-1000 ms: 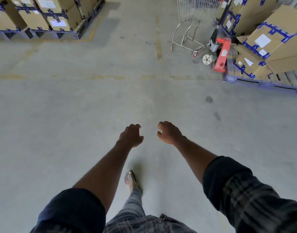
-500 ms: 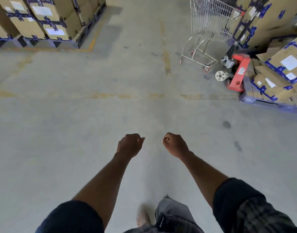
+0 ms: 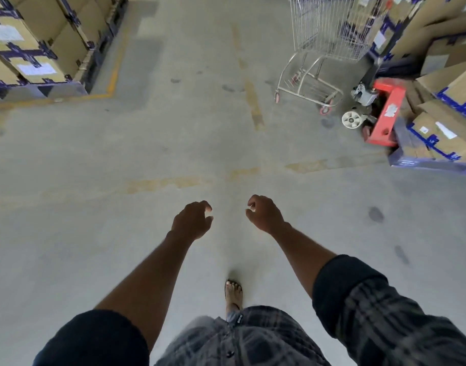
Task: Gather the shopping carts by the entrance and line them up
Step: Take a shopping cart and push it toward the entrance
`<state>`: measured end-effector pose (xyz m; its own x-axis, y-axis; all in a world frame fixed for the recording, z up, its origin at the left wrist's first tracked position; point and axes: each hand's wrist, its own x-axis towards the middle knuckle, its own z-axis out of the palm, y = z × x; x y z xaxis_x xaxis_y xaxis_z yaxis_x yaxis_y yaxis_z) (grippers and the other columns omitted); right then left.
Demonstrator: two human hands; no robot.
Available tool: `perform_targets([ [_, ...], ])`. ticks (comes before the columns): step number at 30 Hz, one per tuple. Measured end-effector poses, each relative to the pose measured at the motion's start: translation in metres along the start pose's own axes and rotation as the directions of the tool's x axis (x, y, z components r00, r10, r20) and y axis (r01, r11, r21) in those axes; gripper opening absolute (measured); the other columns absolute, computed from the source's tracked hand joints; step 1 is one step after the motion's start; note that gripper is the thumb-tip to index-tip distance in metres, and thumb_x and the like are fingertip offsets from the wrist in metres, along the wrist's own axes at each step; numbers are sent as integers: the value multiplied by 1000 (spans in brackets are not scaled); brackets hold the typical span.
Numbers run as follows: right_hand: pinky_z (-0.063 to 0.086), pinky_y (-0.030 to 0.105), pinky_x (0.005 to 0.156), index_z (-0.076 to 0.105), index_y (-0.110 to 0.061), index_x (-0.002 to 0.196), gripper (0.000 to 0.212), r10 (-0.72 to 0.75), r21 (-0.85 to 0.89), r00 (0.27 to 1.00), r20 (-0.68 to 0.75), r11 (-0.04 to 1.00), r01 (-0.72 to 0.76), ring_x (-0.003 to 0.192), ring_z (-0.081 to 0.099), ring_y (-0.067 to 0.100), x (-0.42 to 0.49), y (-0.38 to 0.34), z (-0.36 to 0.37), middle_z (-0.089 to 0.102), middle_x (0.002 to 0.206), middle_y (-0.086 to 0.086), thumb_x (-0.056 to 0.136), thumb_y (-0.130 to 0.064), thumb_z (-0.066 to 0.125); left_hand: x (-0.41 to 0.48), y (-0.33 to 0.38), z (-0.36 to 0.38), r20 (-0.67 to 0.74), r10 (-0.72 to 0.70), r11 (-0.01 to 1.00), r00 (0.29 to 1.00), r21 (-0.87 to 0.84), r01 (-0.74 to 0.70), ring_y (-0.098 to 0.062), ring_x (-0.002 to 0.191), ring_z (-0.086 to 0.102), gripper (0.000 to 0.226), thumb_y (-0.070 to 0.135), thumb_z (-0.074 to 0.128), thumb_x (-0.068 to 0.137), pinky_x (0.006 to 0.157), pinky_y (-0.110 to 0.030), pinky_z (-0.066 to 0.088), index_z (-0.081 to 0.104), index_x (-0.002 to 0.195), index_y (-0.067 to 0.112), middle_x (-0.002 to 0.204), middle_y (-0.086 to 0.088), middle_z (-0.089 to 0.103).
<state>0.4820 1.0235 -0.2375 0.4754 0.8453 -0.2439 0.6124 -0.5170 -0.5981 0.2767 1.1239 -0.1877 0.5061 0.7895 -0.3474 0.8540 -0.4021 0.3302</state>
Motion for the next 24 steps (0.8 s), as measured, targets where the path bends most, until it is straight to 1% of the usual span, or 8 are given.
perform_targets([
  [3,51,34,84,66,-16,100,19,-16,-11,1000,-10,1000,16,98,61,26,80,-32,-20,67,99,7,81,-16,61,74,-9,-47,-52,-19,996,998,-88,15,-18,114,60,27,32,63,92,91,-34,46,62,119,30,115,8,68],
  [6,53,37,83,65,-21,89,28,-15,8,1000,0,1000,15,92,63,28,164,-51,-28,68,96,7,71,-14,45,150,-20,-78,-83,-70,984,994,-167,56,-17,105,65,16,29,62,90,84,-30,47,65,106,32,99,11,72],
  [8,55,39,77,61,-23,78,31,-46,20,999,5,999,46,83,64,29,224,-52,-25,69,86,5,61,-13,37,205,-28,-91,-78,-123,973,989,-205,105,-20,101,66,11,34,59,90,83,-30,49,67,98,32,102,8,72],
  [11,54,42,68,58,-14,71,30,-102,21,995,-15,995,102,72,62,32,314,-55,-18,66,73,6,56,-8,33,296,-40,-109,-58,-143,970,988,-207,128,-24,104,66,23,48,56,93,88,-32,49,69,97,30,109,4,71],
  [16,57,42,70,65,-11,79,30,35,33,999,24,999,-36,75,68,33,464,-98,-23,69,79,8,66,6,45,452,-45,-164,-43,-42,992,998,-121,36,-29,107,64,35,53,51,96,91,-37,48,69,102,23,111,-3,69],
  [18,60,43,61,67,-8,83,32,114,129,993,4,985,-114,65,69,30,521,-121,-34,69,81,10,71,11,44,519,-42,-192,-7,2,994,1000,-106,-3,-29,107,63,26,46,54,95,91,-37,49,67,105,25,112,-3,67],
  [21,54,32,43,66,-1,87,27,163,308,986,-30,940,-146,44,61,20,594,-152,-62,68,83,22,79,13,45,615,-30,-235,8,88,987,996,-134,-86,-22,110,63,20,37,61,92,91,-38,51,65,109,28,112,3,68],
  [24,54,34,46,66,-4,83,15,206,360,978,-36,915,-180,41,57,12,662,-163,-89,70,74,20,84,4,54,702,2,-275,37,170,978,985,-127,-165,-16,112,60,23,40,62,91,93,-37,49,63,112,31,112,8,68],
])
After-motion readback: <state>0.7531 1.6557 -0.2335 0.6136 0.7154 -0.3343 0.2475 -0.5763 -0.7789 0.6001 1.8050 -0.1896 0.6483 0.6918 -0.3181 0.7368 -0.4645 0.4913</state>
